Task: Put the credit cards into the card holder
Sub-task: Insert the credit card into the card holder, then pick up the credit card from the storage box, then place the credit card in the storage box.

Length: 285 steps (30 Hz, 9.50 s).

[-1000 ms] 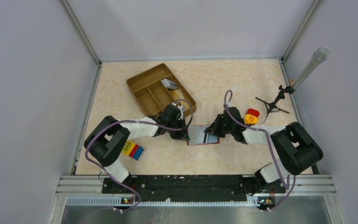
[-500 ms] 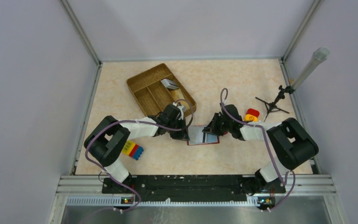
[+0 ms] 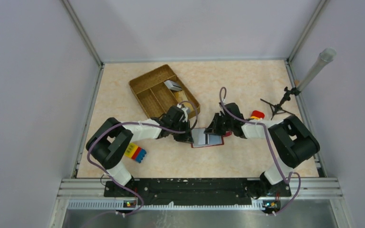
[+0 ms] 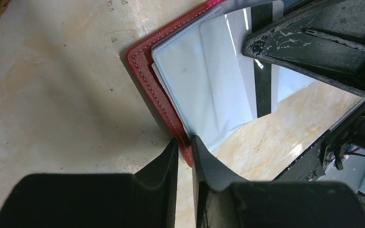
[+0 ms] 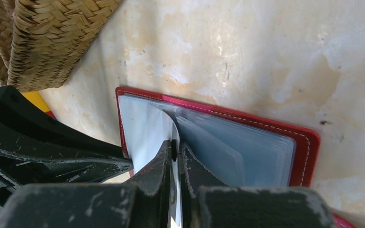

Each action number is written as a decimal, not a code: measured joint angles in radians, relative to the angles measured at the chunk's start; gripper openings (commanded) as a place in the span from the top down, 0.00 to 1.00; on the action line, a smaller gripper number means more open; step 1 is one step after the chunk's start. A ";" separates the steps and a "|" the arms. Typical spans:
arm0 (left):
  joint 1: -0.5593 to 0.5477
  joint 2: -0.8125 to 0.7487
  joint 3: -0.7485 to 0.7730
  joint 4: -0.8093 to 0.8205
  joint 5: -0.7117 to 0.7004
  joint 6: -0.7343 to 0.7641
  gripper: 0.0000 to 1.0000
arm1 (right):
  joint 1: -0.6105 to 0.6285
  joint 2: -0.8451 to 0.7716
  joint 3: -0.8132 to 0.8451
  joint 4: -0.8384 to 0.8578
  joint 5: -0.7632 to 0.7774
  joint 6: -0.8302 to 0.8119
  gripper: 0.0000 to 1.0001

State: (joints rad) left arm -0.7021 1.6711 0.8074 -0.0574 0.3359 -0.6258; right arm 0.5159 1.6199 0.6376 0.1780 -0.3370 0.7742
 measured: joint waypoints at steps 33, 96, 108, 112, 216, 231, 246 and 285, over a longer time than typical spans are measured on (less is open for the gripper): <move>-0.011 -0.058 0.000 0.120 -0.019 -0.155 0.42 | 0.027 -0.298 0.083 -0.531 0.303 -0.246 0.53; 0.450 -0.266 0.352 -0.513 -0.052 0.174 0.01 | 0.097 -0.006 0.655 -0.467 0.251 -0.410 0.36; 0.682 -0.155 0.350 -0.570 -0.025 0.209 0.08 | 0.111 0.415 1.004 -0.424 0.167 -0.502 0.28; 0.683 -0.100 0.350 -0.575 0.001 0.210 0.08 | 0.112 0.507 1.098 -0.385 0.143 -0.514 0.21; 0.676 -0.249 0.313 -0.485 0.101 0.251 0.07 | 0.200 0.478 1.109 -0.223 0.445 -0.658 1.00; 0.594 -0.457 0.193 -0.244 0.399 0.336 0.01 | 0.021 0.138 0.876 -0.374 -0.302 -0.511 1.00; 0.444 -0.451 0.180 -0.183 0.502 0.337 0.29 | 0.042 0.090 0.797 -0.381 -0.688 -0.448 1.00; 0.372 -0.558 0.004 0.099 0.502 0.116 1.00 | 0.033 -0.048 0.505 -0.151 -0.693 -0.264 0.54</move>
State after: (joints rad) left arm -0.3302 1.1126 0.8116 0.0414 0.8379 -0.5098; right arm 0.5491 1.5719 1.1431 0.0265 -1.0298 0.5102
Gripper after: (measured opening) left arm 0.004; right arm 0.546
